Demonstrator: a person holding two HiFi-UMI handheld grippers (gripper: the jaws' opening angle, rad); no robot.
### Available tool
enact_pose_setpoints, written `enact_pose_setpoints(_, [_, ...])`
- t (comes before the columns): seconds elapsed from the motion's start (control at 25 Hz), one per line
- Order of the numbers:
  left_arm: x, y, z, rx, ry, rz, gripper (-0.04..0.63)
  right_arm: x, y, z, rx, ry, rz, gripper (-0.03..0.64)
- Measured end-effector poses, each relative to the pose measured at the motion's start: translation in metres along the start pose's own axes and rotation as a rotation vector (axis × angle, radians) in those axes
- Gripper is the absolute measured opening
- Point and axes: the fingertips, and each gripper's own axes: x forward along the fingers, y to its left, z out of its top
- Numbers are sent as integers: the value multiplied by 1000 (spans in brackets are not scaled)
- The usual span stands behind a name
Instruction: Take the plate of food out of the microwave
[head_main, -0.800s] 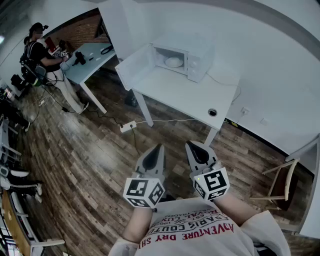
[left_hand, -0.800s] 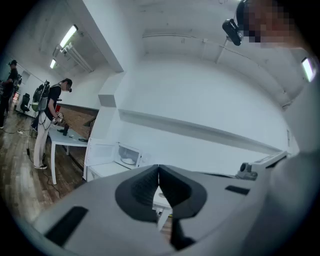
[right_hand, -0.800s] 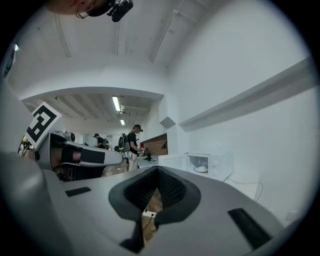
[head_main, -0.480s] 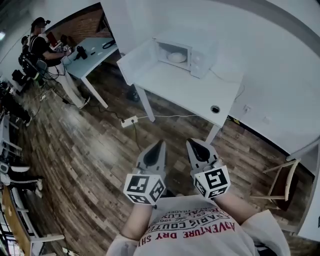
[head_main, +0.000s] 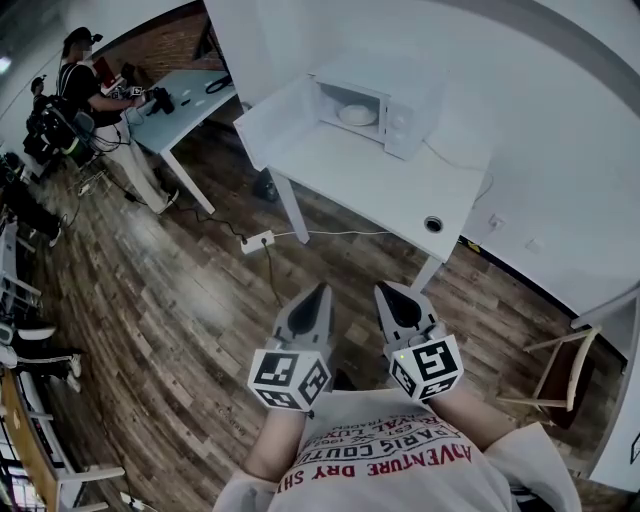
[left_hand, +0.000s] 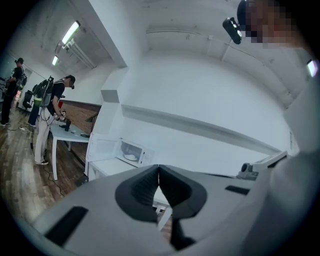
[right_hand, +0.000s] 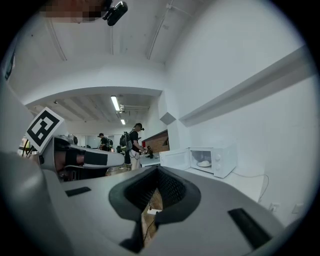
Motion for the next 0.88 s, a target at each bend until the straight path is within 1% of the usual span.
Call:
enact_pose_setpoints(0.2, [12, 19, -11, -31, 33, 11, 6, 19, -5, -9, 19, 23, 5, 9])
enact_pose_setpoints(0.44, [44, 60, 3, 16, 27, -1, 6, 65, -18, -9, 24, 16, -35, 9])
enact_pose_setpoints(0.68, [100, 118, 20, -32, 54, -87, 6, 135, -36, -3, 23, 26, -130, 9])
enact_pose_setpoints(0.88, [154, 178, 49, -40, 82, -159, 6, 212, -53, 11, 30, 41, -210, 10])
